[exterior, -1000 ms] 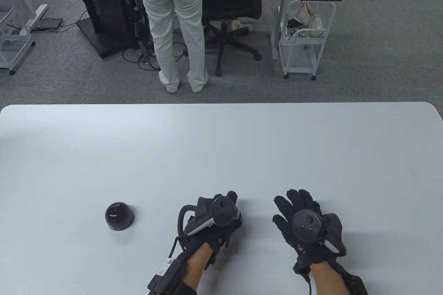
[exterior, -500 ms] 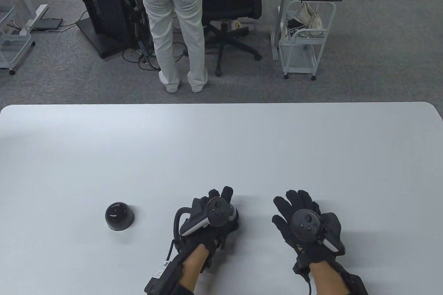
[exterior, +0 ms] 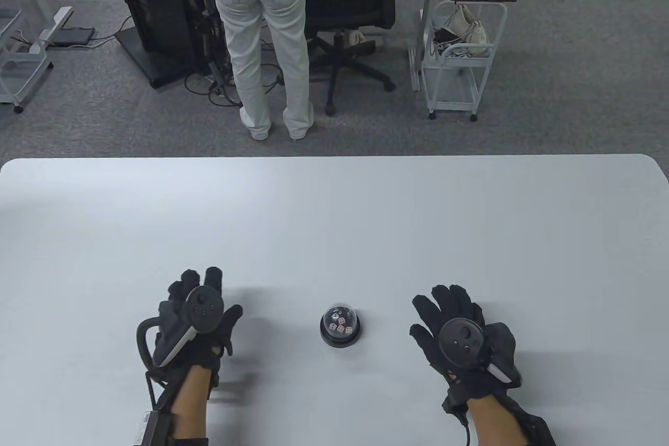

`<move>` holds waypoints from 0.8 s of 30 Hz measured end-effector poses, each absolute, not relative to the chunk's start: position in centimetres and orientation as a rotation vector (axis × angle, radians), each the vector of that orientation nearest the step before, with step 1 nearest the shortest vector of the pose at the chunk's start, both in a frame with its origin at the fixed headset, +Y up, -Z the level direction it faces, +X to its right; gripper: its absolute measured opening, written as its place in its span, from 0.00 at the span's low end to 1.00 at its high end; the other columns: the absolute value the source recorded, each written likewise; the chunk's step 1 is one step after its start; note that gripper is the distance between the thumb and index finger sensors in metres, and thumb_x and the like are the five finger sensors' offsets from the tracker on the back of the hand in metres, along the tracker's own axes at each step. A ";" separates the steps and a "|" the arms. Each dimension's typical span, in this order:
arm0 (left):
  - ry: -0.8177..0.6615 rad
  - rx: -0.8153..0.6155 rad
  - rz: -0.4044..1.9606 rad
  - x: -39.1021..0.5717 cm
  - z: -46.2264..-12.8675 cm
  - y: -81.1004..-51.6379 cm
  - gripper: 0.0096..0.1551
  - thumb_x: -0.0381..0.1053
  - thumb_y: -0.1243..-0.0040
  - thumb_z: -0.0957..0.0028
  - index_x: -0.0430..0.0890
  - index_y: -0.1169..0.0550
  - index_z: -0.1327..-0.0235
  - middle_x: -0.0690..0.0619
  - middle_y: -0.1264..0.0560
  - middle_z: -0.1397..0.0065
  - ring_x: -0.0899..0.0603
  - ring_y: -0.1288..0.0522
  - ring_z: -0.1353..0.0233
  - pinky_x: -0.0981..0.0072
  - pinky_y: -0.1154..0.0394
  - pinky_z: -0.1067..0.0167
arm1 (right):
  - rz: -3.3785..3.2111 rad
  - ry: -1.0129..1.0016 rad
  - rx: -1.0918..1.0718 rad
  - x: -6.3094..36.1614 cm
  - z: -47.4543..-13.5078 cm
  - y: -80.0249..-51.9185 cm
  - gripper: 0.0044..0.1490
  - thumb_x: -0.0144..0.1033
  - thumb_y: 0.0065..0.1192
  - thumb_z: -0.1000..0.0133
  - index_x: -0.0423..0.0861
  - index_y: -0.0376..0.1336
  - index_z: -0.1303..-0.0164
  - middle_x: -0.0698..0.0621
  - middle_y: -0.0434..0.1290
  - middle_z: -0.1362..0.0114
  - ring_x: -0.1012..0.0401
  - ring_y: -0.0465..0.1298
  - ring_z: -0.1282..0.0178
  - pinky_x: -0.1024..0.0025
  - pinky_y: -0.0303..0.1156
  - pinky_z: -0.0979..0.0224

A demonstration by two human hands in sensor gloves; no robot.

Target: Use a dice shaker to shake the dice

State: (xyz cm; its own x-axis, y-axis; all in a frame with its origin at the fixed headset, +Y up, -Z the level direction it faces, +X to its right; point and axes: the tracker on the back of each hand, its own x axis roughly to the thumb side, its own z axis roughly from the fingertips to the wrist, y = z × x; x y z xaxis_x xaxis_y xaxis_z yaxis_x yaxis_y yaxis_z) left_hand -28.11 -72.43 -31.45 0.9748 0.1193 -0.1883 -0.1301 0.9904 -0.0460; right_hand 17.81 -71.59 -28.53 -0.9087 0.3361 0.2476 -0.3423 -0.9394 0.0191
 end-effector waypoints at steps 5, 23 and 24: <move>0.320 -0.155 0.144 -30.6 -31.4 -74.2 0.55 0.71 0.38 0.47 0.57 0.53 0.18 0.34 0.57 0.15 0.21 0.52 0.19 0.26 0.43 0.30 | 2.788 -0.022 0.342 17.7 -28.5 -71.9 0.36 0.48 0.63 0.36 0.51 0.58 0.18 0.35 0.53 0.15 0.33 0.48 0.15 0.26 0.52 0.23; 0.302 -0.152 0.285 -30.9 -31.6 -76.0 0.55 0.66 0.32 0.49 0.51 0.50 0.20 0.31 0.42 0.21 0.26 0.31 0.29 0.37 0.29 0.36 | 2.797 -0.009 0.339 17.7 -28.5 -72.0 0.38 0.49 0.62 0.36 0.51 0.56 0.16 0.36 0.53 0.14 0.35 0.48 0.14 0.26 0.51 0.23; 0.268 -0.123 0.281 -30.2 -31.7 -75.6 0.55 0.66 0.32 0.49 0.50 0.50 0.20 0.32 0.42 0.21 0.26 0.31 0.29 0.37 0.29 0.37 | 2.795 -0.009 0.342 17.7 -28.5 -72.0 0.38 0.50 0.62 0.36 0.51 0.55 0.16 0.36 0.52 0.14 0.35 0.47 0.14 0.26 0.51 0.23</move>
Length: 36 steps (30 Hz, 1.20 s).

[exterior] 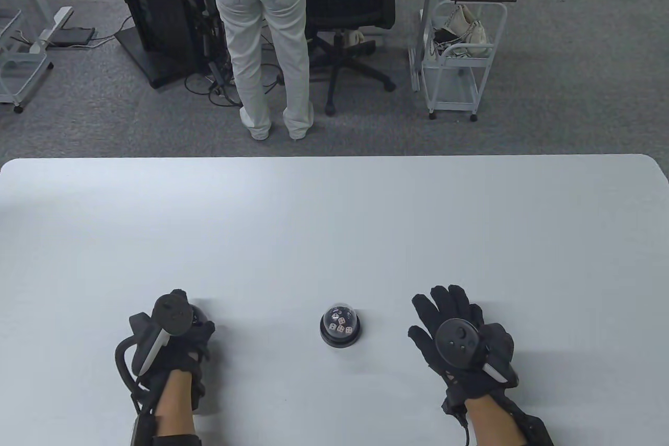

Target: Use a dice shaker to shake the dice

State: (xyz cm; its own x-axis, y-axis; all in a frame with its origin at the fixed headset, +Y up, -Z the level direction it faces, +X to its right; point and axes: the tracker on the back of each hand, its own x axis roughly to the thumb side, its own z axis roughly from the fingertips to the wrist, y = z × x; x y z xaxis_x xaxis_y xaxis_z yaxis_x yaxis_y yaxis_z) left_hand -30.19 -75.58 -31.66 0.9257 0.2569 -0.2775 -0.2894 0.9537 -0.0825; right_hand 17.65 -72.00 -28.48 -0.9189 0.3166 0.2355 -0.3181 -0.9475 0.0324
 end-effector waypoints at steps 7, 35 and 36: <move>0.001 -0.024 0.341 -23.9 -31.3 -73.3 0.57 0.69 0.30 0.52 0.48 0.47 0.21 0.33 0.38 0.23 0.28 0.28 0.31 0.38 0.27 0.38 | 2.788 -0.035 0.366 17.5 -28.4 -71.8 0.40 0.51 0.62 0.36 0.52 0.54 0.15 0.36 0.52 0.14 0.35 0.47 0.14 0.27 0.51 0.23; -0.282 -0.226 0.327 -8.2 -33.7 -75.5 0.54 0.68 0.31 0.50 0.54 0.48 0.21 0.37 0.38 0.20 0.29 0.28 0.29 0.38 0.27 0.37 | 2.777 -0.045 0.382 17.7 -28.4 -71.8 0.40 0.51 0.62 0.36 0.52 0.53 0.15 0.35 0.52 0.14 0.34 0.47 0.15 0.26 0.50 0.23; -0.273 -0.202 0.324 -8.3 -33.6 -75.4 0.54 0.69 0.31 0.51 0.55 0.47 0.22 0.37 0.38 0.20 0.29 0.28 0.30 0.39 0.27 0.37 | 2.777 -0.046 0.382 17.7 -28.4 -71.8 0.40 0.51 0.62 0.36 0.52 0.53 0.15 0.35 0.52 0.14 0.34 0.47 0.15 0.26 0.50 0.23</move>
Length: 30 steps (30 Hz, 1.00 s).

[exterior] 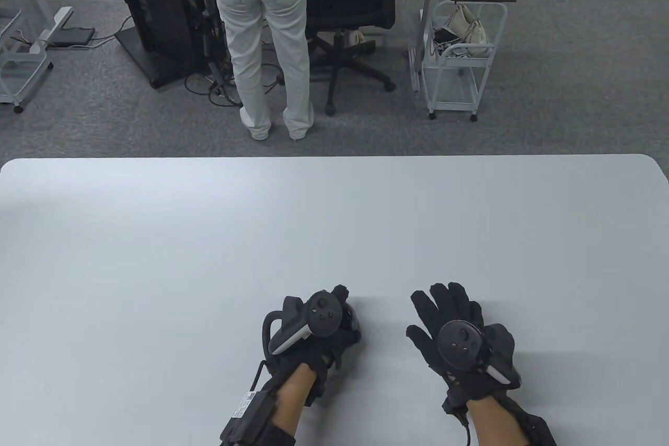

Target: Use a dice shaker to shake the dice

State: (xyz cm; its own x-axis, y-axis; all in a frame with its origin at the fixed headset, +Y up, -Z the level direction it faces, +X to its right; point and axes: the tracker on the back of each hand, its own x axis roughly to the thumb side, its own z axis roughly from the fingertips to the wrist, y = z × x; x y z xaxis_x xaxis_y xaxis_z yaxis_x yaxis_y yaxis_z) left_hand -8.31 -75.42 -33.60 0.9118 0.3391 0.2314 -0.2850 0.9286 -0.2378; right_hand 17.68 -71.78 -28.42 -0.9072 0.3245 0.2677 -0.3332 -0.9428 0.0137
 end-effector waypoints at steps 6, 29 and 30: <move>-0.224 -0.320 0.441 -8.5 -34.0 -76.4 0.53 0.68 0.31 0.49 0.65 0.52 0.22 0.31 0.45 0.18 0.22 0.37 0.24 0.31 0.33 0.35 | 2.789 -0.033 0.383 17.6 -28.4 -72.0 0.40 0.51 0.61 0.36 0.52 0.53 0.15 0.35 0.52 0.14 0.33 0.47 0.15 0.26 0.51 0.23; -0.245 -0.151 0.873 -11.4 -33.3 -76.0 0.47 0.63 0.22 0.51 0.63 0.38 0.23 0.36 0.42 0.21 0.25 0.38 0.28 0.34 0.24 0.39 | 2.795 -0.002 0.360 17.6 -28.6 -72.5 0.39 0.51 0.62 0.36 0.51 0.55 0.16 0.35 0.52 0.14 0.33 0.47 0.15 0.27 0.51 0.23; -0.245 -0.158 0.895 -11.4 -33.3 -76.2 0.46 0.63 0.22 0.50 0.63 0.37 0.23 0.36 0.41 0.20 0.25 0.38 0.28 0.33 0.25 0.38 | 2.797 0.000 0.358 17.6 -28.7 -72.5 0.39 0.51 0.62 0.36 0.51 0.55 0.16 0.35 0.52 0.14 0.33 0.47 0.15 0.27 0.51 0.23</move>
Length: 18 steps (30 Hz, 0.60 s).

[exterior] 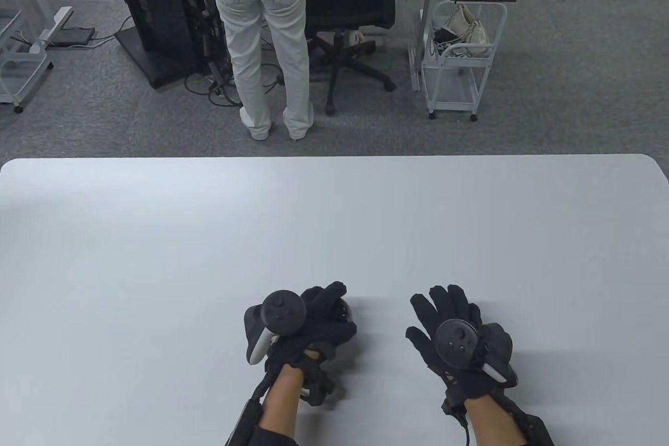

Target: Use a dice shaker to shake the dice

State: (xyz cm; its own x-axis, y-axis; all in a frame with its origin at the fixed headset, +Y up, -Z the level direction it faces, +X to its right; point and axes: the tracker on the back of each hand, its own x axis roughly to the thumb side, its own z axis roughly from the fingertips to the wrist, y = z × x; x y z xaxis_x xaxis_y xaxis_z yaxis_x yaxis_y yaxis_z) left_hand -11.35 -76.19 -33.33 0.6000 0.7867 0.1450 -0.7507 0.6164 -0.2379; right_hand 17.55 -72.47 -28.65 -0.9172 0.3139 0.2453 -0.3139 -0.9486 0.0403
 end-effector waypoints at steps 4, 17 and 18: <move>-0.237 -0.198 0.899 -11.6 -33.8 -76.8 0.45 0.64 0.23 0.49 0.61 0.36 0.23 0.36 0.39 0.20 0.25 0.37 0.27 0.32 0.26 0.38 | 2.800 0.007 0.346 17.6 -28.6 -72.5 0.39 0.51 0.62 0.36 0.51 0.55 0.16 0.35 0.52 0.14 0.33 0.47 0.15 0.27 0.51 0.23; -0.416 0.054 1.091 -11.5 -32.4 -71.3 0.46 0.65 0.27 0.47 0.62 0.40 0.21 0.38 0.42 0.18 0.26 0.39 0.24 0.34 0.28 0.34 | 2.800 -0.020 0.322 17.4 -28.6 -72.1 0.39 0.51 0.61 0.36 0.51 0.56 0.16 0.35 0.52 0.14 0.33 0.47 0.15 0.27 0.51 0.23; -0.370 0.009 1.104 -11.4 -32.6 -73.0 0.46 0.63 0.24 0.48 0.61 0.38 0.22 0.36 0.41 0.19 0.25 0.39 0.25 0.32 0.29 0.35 | 2.800 -0.012 0.315 17.5 -28.7 -72.2 0.39 0.51 0.61 0.36 0.51 0.55 0.16 0.35 0.52 0.14 0.33 0.47 0.15 0.27 0.51 0.23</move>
State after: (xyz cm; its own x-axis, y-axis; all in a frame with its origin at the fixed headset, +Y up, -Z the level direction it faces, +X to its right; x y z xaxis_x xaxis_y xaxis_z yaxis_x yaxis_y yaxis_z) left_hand -11.43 -73.01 -32.62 0.3954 0.8694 0.2962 -0.8725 0.4563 -0.1747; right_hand 17.48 -72.18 -28.70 -0.9237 0.3154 0.2177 -0.3172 -0.9480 0.0273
